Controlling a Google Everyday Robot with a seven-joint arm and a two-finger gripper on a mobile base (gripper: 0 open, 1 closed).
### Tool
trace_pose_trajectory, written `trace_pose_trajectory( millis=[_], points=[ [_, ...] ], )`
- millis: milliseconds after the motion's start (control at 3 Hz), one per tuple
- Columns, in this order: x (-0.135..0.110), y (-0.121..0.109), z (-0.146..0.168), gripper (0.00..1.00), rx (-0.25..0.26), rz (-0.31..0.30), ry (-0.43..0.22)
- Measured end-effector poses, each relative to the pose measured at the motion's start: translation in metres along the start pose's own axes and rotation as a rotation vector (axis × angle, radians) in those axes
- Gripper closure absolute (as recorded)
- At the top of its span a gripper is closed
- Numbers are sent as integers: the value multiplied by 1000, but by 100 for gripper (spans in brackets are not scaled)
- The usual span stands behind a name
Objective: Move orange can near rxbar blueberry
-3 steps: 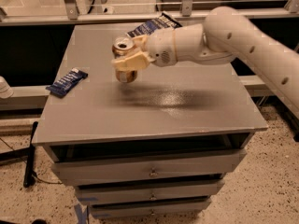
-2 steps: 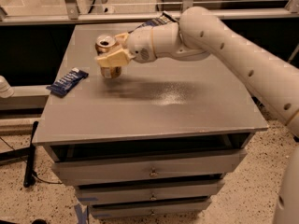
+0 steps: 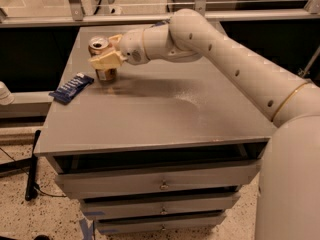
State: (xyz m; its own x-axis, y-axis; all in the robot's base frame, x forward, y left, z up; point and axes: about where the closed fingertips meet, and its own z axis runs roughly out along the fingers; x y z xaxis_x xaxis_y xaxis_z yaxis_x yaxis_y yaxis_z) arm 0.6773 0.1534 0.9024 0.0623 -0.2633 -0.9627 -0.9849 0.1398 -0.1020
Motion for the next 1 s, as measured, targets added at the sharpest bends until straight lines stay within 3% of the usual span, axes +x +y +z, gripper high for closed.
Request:
trace_pose_trajectory(
  millis=[667, 1000],
  points=[
    [11, -2, 14, 59, -14, 33, 12],
    [9, -3, 14, 28, -15, 33, 12]
  ],
)
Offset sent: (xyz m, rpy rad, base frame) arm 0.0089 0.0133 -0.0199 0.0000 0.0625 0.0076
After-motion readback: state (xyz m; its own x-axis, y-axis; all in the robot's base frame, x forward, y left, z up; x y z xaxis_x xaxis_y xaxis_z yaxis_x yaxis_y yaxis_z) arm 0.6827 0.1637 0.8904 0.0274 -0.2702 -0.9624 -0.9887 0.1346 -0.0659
